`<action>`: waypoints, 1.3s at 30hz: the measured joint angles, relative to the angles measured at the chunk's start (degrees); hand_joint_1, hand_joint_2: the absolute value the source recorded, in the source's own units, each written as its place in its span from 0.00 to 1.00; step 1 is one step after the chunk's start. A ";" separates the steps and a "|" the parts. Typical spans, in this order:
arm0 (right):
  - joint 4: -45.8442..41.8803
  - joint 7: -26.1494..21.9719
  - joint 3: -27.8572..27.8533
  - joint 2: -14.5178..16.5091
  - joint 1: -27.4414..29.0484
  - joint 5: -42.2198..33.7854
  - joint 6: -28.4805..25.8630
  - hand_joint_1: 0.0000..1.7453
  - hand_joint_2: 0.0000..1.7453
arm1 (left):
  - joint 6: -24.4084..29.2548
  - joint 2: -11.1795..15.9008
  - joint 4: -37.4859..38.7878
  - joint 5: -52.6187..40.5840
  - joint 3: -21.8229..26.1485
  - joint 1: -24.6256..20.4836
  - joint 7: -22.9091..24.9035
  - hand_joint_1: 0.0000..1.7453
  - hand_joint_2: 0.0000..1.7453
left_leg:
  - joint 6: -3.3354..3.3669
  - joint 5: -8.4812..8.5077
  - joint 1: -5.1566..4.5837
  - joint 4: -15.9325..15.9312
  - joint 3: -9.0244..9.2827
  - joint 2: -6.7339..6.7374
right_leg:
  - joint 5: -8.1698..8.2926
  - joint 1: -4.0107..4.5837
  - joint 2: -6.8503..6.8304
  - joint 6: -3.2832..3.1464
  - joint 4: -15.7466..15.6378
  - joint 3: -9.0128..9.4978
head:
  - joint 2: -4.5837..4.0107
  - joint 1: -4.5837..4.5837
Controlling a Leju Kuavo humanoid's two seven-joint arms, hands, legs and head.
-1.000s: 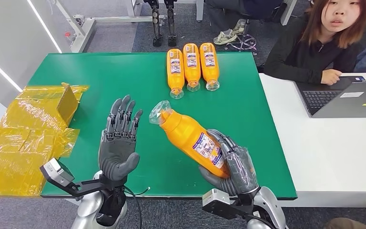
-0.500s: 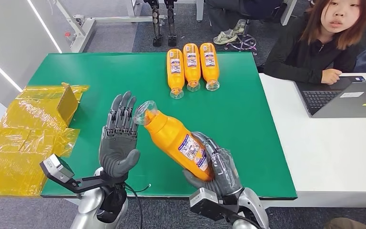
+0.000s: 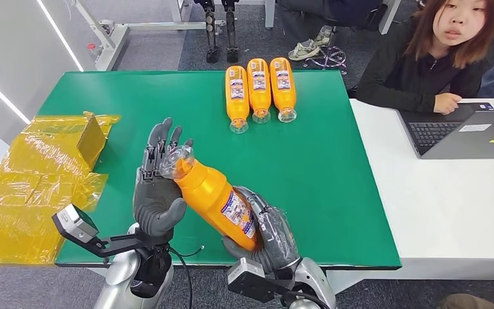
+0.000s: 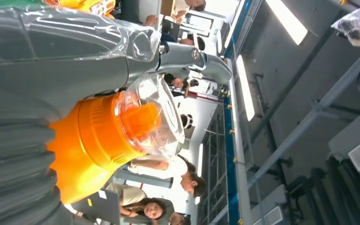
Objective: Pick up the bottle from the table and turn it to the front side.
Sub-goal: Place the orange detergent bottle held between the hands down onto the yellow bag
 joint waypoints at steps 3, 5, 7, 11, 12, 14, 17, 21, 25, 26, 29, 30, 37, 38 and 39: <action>0.48 0.04 0.23 0.36 -0.30 0.48 0.16 1.00 1.00 | -0.16 0.00 0.00 0.27 0.00 -0.01 0.16 0.00 1.00 | 0.00 0.00 0.00 0.00 0.00 0.00 | 0.00 0.00 0.00 0.00 0.00 0.00 | 0.00 0.00; 0.64 0.15 0.33 0.56 -0.53 1.71 0.04 1.00 1.00 | -0.18 0.00 0.01 0.44 0.00 -0.03 0.31 0.00 1.00 | 0.00 0.00 0.00 0.00 0.00 0.00 | 0.00 0.00 0.00 0.00 0.00 0.00 | 0.00 0.00; 0.60 0.35 0.41 0.74 -0.80 3.20 -0.19 1.00 1.00 | -0.25 0.00 0.07 0.56 0.00 -0.08 0.53 0.00 1.00 | 0.00 0.00 0.00 0.00 0.00 0.00 | 0.00 0.00 0.01 0.00 0.00 0.00 | 0.00 0.00; 0.04 0.96 0.60 1.17 -1.32 4.40 0.44 1.00 1.00 | -0.43 0.00 0.31 0.74 0.00 -0.23 0.66 0.00 1.00 | 0.00 0.00 0.00 0.00 0.00 0.01 | 0.00 0.00 0.03 0.00 0.00 -0.01 | -0.01 0.00; -0.09 1.07 0.60 1.21 -1.39 4.40 0.77 1.00 1.00 | -0.43 0.00 0.31 0.76 0.00 -0.26 0.65 0.00 1.00 | 0.00 0.00 0.00 0.00 0.00 0.01 | 0.00 0.00 0.02 0.00 0.00 -0.01 | -0.01 0.00; -0.31 1.15 0.60 1.33 -1.49 4.53 1.35 1.00 1.00 | -0.41 0.00 0.31 0.80 0.00 -0.29 0.64 0.00 1.00 | 0.00 0.00 0.00 0.00 0.00 0.01 | 0.00 0.00 0.03 0.00 0.00 -0.01 | 0.00 0.00; -0.42 1.29 0.58 1.62 -1.57 5.25 2.16 1.00 1.00 | -0.25 0.00 0.36 0.81 0.00 -0.36 0.64 0.00 1.00 | -0.01 0.00 0.00 0.00 0.00 0.01 | 0.00 0.00 0.03 0.00 0.00 -0.01 | -0.01 0.00; -0.67 1.82 0.61 2.02 -1.68 7.75 2.62 1.00 1.00 | -0.09 0.02 0.81 0.72 0.04 -0.56 0.64 0.00 1.00 | -0.01 0.00 0.00 0.00 0.00 0.01 | 0.00 0.00 0.03 0.00 0.00 -0.01 | 0.00 0.00; -1.76 2.56 0.64 2.19 -1.74 10.57 3.38 1.00 1.00 | 0.10 0.02 1.43 0.49 0.08 -0.85 0.64 0.00 1.00 | -0.01 0.00 0.00 0.00 0.00 0.01 | 0.00 0.00 0.02 0.00 0.00 -0.01 | 0.00 0.00; -2.09 2.75 0.64 2.20 -1.74 11.11 3.67 1.00 1.00 | 0.18 0.02 1.62 0.44 0.08 -0.95 0.64 0.00 1.00 | -0.01 0.00 0.00 0.00 0.00 0.01 | 0.00 0.00 0.02 0.00 0.00 -0.01 | -0.01 0.00; -2.98 3.33 0.64 2.20 -1.74 12.33 4.46 1.00 1.00 | 0.32 0.00 2.24 0.31 0.09 -1.23 0.64 0.00 1.00 | -0.01 0.00 0.00 0.00 0.00 0.01 | 0.00 0.00 0.03 0.00 0.00 -0.01 | -0.01 0.00; -3.16 3.44 0.64 2.20 -1.74 12.57 4.65 1.00 1.00 | 0.33 0.00 2.40 0.26 0.09 -1.29 0.64 0.00 1.00 | -0.01 0.00 0.00 0.00 0.00 0.01 | 0.00 0.00 0.03 0.00 0.00 -0.01 | -0.01 0.00; -3.48 3.55 0.61 2.29 -1.78 13.01 5.34 1.00 1.00 | 0.62 0.00 2.87 0.05 0.10 -1.37 0.61 0.01 1.00 | -0.01 0.00 0.00 0.00 0.00 0.01 | 0.00 0.00 0.03 0.00 0.00 -0.01 | 0.00 0.00; -3.50 3.55 0.58 2.35 -1.81 13.03 5.58 1.00 1.00 | 0.81 0.00 2.97 -0.03 0.11 -1.37 0.61 0.20 1.00 | -0.01 0.00 0.00 0.00 0.00 0.01 | 0.00 0.00 0.03 0.00 0.00 -0.01 | 0.00 0.00; -3.51 3.55 0.54 2.43 -1.85 13.02 5.86 1.00 1.00 | 1.05 0.00 3.05 -0.16 0.13 -1.37 0.61 0.40 1.00 | -0.01 0.00 0.00 0.00 0.00 0.01 | 0.00 0.00 0.03 0.00 0.00 -0.01 | 0.00 0.00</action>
